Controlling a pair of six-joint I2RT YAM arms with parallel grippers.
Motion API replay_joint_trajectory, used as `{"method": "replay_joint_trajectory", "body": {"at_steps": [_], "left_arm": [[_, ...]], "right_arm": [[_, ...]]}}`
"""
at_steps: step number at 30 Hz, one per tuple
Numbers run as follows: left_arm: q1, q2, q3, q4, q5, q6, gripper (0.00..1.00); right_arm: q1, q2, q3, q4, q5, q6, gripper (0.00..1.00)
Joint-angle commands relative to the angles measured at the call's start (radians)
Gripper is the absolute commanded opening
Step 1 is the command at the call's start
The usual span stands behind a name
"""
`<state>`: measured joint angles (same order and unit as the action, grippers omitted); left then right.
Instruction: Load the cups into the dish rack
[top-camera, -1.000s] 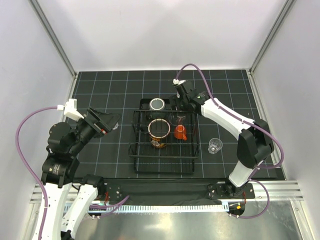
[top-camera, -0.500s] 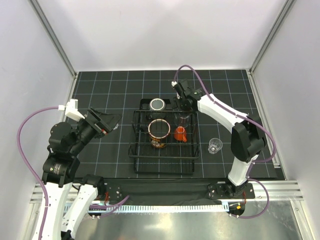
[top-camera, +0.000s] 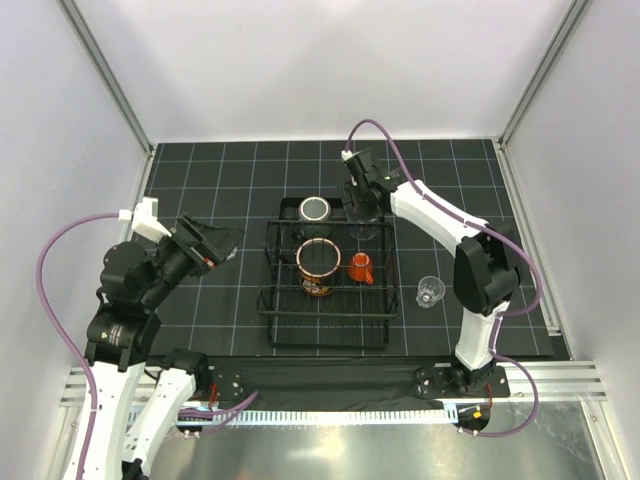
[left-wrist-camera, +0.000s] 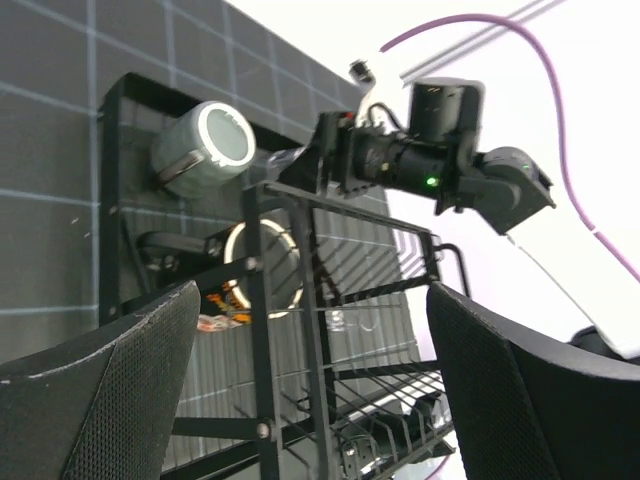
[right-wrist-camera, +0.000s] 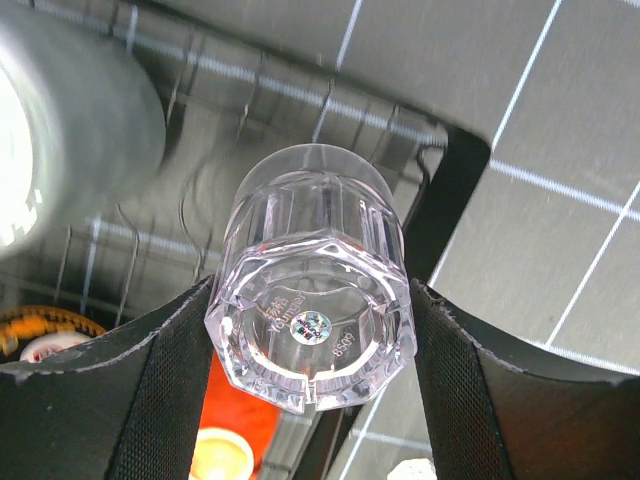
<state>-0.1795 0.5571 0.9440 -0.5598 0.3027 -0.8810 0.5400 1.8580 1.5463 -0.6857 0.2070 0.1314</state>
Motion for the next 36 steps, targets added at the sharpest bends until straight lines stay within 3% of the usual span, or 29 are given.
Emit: {"method": "replay_joint_trajectory", "body": {"at_steps": [1, 5, 9, 13, 14, 17, 22, 36], "left_arm": [[0.0, 0.024, 0.024, -0.061, -0.049, 0.025, 0.91], [0.0, 0.078, 0.07, -0.156, -0.1, 0.063, 0.91], [0.0, 0.118, 0.093, -0.213, -0.161, 0.082, 0.93], [0.0, 0.13, 0.128, -0.272, -0.269, 0.097, 0.94], [0.0, 0.132, 0.13, -0.284, -0.296, 0.097, 0.9], [-0.002, 0.133, 0.124, -0.31, -0.378, 0.089, 0.85], [-0.002, 0.15, 0.115, -0.322, -0.412, 0.099, 0.86], [0.0, 0.234, 0.067, -0.318, -0.396, 0.086, 0.87]], "right_arm": [[-0.011, 0.024, 0.067, 0.038, 0.023, -0.021, 0.04], [-0.014, 0.035, 0.064, 0.052, 0.014, -0.019, 0.04], [-0.015, 0.041, 0.064, 0.051, -0.017, -0.019, 0.11], [-0.015, 0.035, 0.058, 0.052, -0.05, -0.012, 0.28], [-0.015, 0.03, 0.057, 0.051, -0.055, -0.01, 0.35], [-0.017, 0.029, 0.063, 0.035, -0.092, -0.007, 0.46], [-0.017, 0.015, 0.064, 0.02, -0.106, -0.003, 0.61], [-0.017, -0.022, 0.121, -0.032, -0.096, -0.013, 0.78]]}}
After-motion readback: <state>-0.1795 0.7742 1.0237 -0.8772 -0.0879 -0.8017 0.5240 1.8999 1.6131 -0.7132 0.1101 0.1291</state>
